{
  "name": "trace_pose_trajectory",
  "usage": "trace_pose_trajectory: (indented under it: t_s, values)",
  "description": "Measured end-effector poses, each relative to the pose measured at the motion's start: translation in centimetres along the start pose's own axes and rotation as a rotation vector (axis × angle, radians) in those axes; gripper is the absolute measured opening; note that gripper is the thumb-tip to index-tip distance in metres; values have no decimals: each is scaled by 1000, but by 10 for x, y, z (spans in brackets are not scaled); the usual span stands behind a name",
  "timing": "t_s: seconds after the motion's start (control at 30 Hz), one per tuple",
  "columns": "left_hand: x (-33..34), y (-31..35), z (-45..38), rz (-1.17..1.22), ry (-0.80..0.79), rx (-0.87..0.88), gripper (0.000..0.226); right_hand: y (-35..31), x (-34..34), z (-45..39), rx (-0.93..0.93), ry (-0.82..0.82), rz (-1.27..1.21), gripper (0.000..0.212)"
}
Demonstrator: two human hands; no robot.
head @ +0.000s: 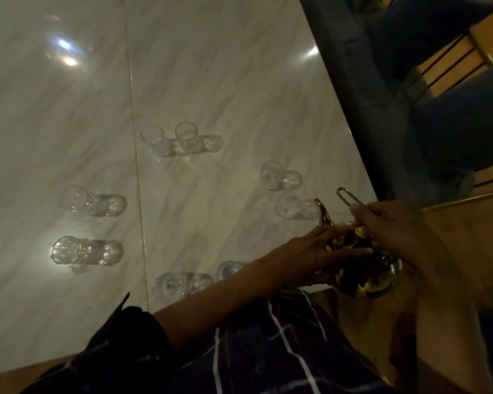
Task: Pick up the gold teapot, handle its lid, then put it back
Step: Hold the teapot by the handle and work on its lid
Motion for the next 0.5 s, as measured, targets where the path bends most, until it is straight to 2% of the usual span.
trace_pose_trajectory:
  t_s: [0.5]
  values:
    - [8, -15, 3, 41, -38, -22, 84, 17, 17, -9, 31, -24, -59, 37]
Point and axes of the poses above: each hand's wrist, its own z-axis away from the middle knuckle, its own x-axis out of the palm, y = z × x, the point moved 7 cm from there along -z, towards the middle knuckle, and after that the axes turned 9 degrees about -x, right-handed, at the moved point
